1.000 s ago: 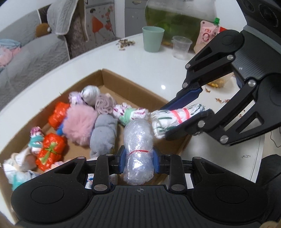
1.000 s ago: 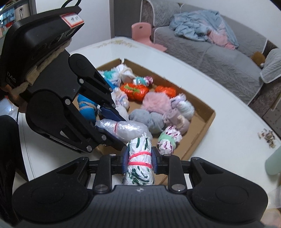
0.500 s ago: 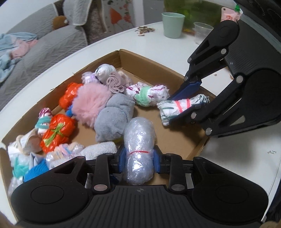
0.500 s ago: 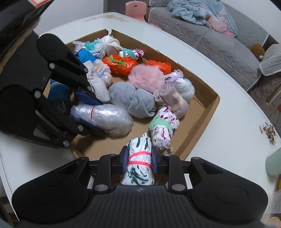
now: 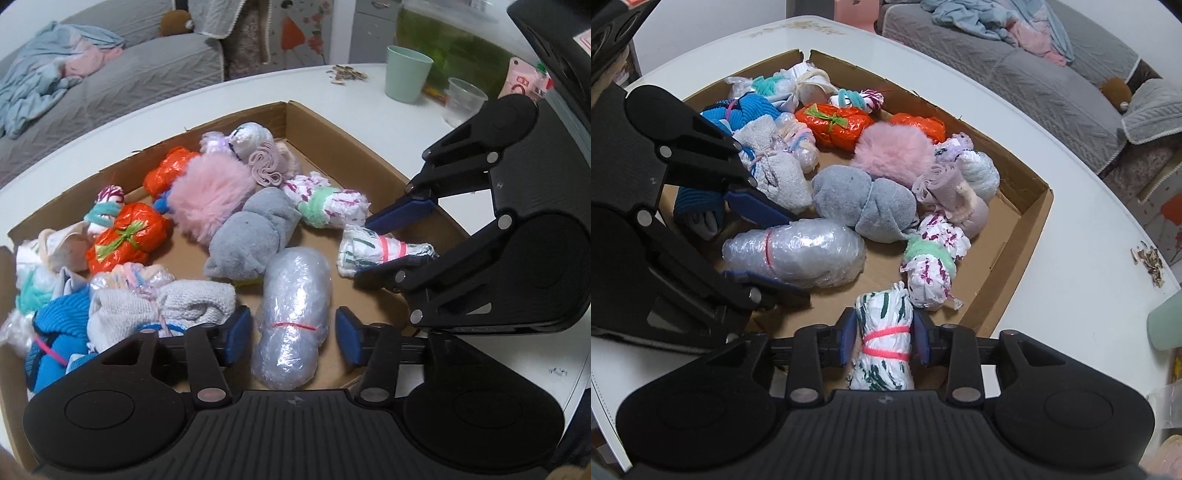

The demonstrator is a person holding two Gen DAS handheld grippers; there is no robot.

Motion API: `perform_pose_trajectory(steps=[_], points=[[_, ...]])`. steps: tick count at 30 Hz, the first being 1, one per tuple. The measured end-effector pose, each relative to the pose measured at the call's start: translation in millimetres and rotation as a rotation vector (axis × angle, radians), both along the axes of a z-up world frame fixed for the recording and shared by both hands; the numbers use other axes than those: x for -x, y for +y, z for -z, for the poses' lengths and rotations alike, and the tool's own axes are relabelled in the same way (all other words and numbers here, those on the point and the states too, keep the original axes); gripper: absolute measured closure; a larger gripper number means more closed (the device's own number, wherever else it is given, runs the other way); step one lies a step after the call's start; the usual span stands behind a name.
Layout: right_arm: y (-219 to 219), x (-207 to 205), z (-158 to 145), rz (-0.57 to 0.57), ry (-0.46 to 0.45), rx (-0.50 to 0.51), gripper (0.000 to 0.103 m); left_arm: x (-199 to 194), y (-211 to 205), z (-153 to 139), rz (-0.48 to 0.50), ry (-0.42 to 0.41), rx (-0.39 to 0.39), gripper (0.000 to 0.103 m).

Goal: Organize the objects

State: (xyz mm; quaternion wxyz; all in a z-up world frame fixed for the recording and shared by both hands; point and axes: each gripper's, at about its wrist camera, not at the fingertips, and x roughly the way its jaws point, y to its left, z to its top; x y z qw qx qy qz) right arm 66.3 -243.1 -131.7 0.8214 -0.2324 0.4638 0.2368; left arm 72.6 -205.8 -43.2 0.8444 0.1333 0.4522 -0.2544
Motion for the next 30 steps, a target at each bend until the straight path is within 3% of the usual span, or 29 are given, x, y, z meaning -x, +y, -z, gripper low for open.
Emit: perform_pose_trajectory(steps=[4, 7, 12, 13, 19, 26, 30], points=[[-1, -1, -1, 0.024, -0.005, -0.002, 0.066, 2, 1, -3, -0.017, 0.019, 0.016, 0.033], [0, 0, -3, 0.027, -0.004, -0.001, 0.066, 6, 1, -6, -0.031, 0.012, 0.007, 0.033], [0, 2, -13, 0.031, -0.020, -0.007, 0.054, 11, 8, -17, -0.062, 0.029, 0.032, 0.026], [0, 3, -16, 0.032, -0.022, -0.008, 0.052, 13, 8, -20, -0.074, 0.020, 0.023, 0.018], [3, 15, -30, 0.045, -0.062, -0.009, 0.032, 31, 20, -41, -0.121, -0.005, 0.031, 0.000], [-2, 38, -45, 0.150, -0.137, -0.057, 0.005, 61, 43, -62, -0.211, -0.091, 0.027, 0.000], [-6, 50, -48, 0.235, -0.169, -0.145, 0.001, 66, 62, -68, -0.304, -0.186, 0.023, 0.000]])
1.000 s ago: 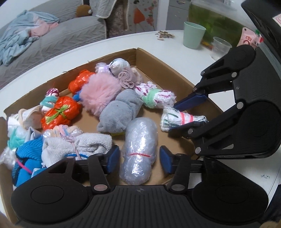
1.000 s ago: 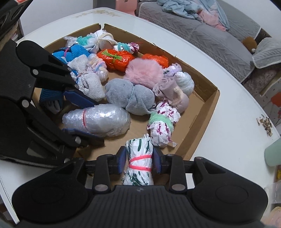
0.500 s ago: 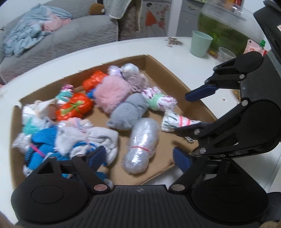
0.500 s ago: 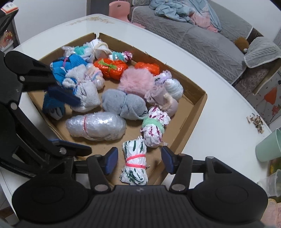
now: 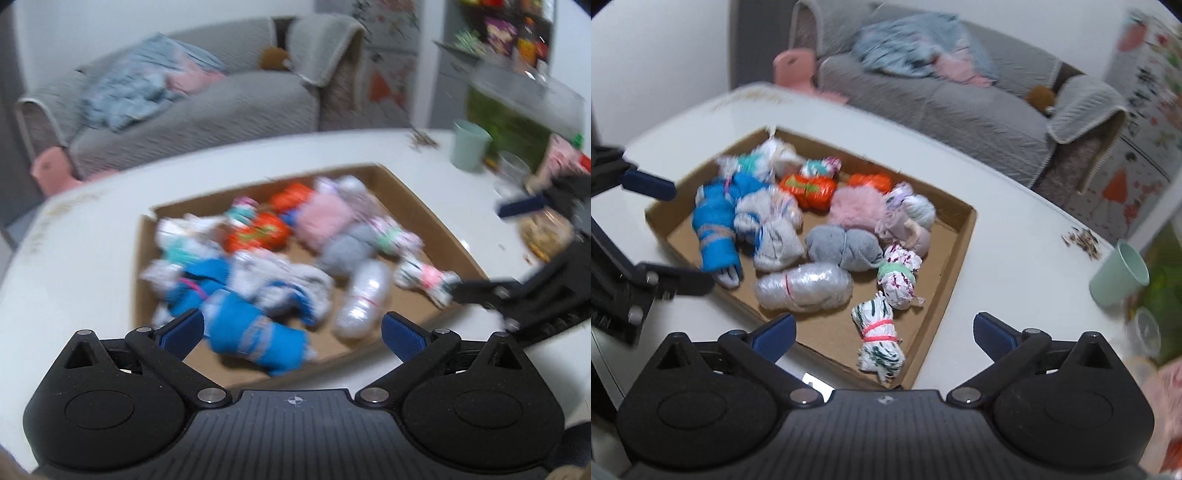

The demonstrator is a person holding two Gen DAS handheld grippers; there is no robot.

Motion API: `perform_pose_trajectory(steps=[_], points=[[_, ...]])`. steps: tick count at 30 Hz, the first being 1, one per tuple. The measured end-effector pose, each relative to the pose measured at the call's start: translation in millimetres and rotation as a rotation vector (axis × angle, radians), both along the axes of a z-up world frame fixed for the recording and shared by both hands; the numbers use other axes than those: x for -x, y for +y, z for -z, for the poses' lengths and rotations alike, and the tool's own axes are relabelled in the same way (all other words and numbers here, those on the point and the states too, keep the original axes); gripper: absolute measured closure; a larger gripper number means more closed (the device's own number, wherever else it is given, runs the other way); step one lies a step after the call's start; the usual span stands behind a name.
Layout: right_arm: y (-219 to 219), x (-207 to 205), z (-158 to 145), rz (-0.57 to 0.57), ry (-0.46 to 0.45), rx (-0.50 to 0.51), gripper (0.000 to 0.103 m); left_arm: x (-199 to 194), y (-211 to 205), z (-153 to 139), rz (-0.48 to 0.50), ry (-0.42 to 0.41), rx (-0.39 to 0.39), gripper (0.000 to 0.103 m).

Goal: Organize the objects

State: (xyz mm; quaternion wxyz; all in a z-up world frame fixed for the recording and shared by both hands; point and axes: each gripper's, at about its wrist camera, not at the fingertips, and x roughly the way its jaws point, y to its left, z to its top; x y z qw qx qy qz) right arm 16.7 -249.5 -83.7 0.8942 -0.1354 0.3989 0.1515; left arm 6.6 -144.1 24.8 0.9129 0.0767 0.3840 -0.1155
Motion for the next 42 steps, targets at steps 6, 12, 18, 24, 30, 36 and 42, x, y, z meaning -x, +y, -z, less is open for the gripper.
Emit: perform_pose_trajectory(steps=[6, 12, 18, 24, 30, 36, 42], points=[[8, 12, 5, 0.075, -0.020, -0.114, 0.001, -12, 44, 1, -0.053, -0.030, 0.186, 0.000], [15, 21, 16, 0.107, -0.021, -0.171, 0.001, -28, 35, 18, -0.091, -0.017, -0.034, 0.000], [18, 27, 17, 0.086, -0.013, -0.153, 0.001, -30, 51, 27, -0.104, -0.035, 0.074, 0.000], [22, 25, 18, 0.076, -0.011, -0.141, 0.001, -25, 46, 27, -0.101, -0.075, 0.026, 0.000], [29, 27, 18, 0.057, -0.010, -0.136, 0.001, -20, 46, 25, -0.070, -0.092, 0.051, 0.000], [31, 28, 19, 0.052, -0.006, -0.135, 0.001, -21, 42, 28, -0.071, -0.084, 0.043, 0.000], [33, 29, 18, 0.046, -0.006, -0.133, 0.001, -19, 41, 27, -0.076, -0.100, 0.032, 0.000]])
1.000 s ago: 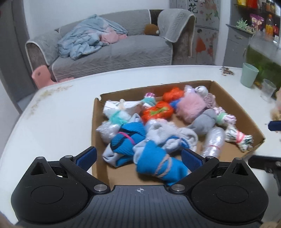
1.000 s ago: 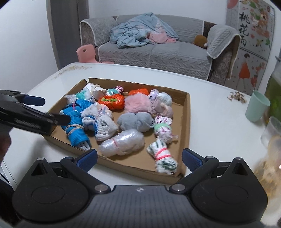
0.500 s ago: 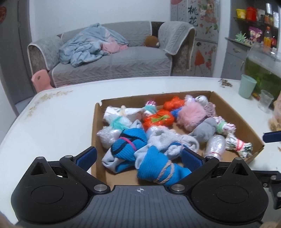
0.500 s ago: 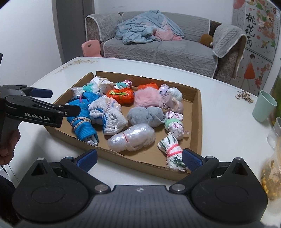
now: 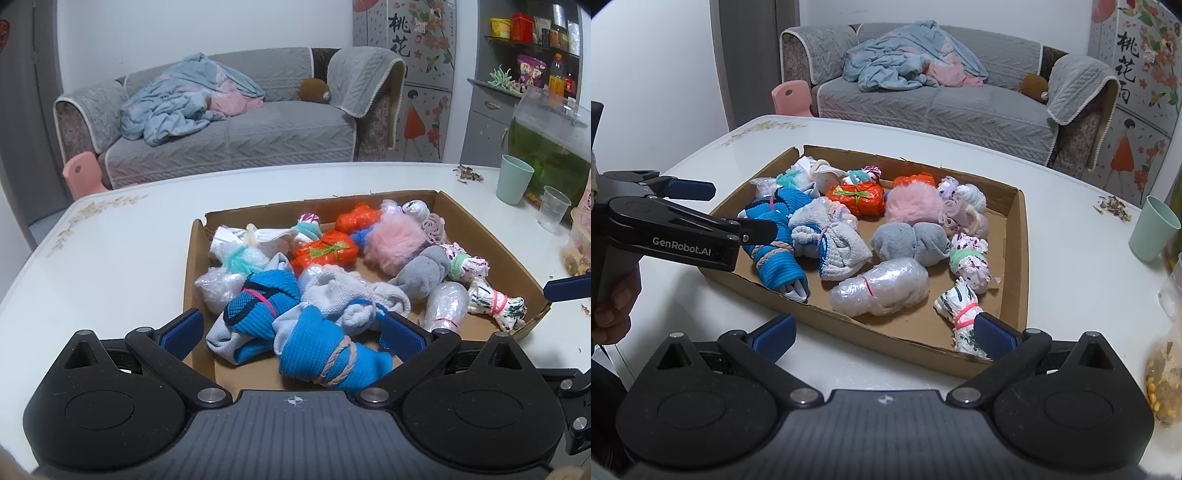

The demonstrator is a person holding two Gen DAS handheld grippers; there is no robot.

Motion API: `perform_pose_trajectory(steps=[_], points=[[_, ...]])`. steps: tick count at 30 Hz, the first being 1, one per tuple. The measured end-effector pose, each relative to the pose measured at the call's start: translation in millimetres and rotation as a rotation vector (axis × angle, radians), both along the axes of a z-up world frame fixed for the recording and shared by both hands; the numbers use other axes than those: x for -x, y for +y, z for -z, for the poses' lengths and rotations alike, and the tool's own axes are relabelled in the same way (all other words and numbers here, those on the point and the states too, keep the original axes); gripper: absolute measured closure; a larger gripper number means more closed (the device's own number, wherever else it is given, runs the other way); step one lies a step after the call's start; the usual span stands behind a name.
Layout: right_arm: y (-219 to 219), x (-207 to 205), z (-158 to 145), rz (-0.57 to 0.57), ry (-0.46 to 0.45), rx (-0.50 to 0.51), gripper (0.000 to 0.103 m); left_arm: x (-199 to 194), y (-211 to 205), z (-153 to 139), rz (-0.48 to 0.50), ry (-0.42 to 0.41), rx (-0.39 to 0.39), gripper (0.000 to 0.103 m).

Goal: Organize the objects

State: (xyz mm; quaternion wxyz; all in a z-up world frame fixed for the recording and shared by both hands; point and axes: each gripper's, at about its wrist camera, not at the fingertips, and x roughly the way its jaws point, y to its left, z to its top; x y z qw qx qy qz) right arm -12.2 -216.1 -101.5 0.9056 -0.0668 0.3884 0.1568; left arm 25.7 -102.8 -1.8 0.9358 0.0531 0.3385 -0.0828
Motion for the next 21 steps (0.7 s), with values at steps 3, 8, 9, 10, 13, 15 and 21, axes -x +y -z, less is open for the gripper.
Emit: perform_pose_trajectory(steps=[3, 8, 9, 10, 13, 15, 21], points=[[1, 0, 0, -0.001, 0.000, -0.001, 0.001, -1, 2, 0, -0.006, 0.005, 0.014, 0.000], [3, -1, 0, -0.005, 0.002, 0.002, 0.001, 1, 5, -2, -0.015, -0.004, 0.025, 0.000], [3, -1, 1, -0.005, 0.002, 0.002, 0.001, 1, 5, -2, -0.014, -0.004, 0.033, 0.000], [3, -1, 1, -0.006, 0.003, 0.001, 0.001, 1, 6, -3, -0.010, -0.003, 0.036, 0.000], [4, 0, 1, -0.009, 0.005, 0.003, 0.001, 2, 5, -3, -0.001, -0.004, 0.036, 0.000], [6, 1, 1, -0.012, 0.006, 0.004, 0.001, 5, 4, -5, 0.012, -0.019, 0.033, 0.000], [9, 2, 0, -0.022, 0.005, 0.007, 0.001, 9, 0, -11, 0.000, -0.059, 0.000, 0.000]])
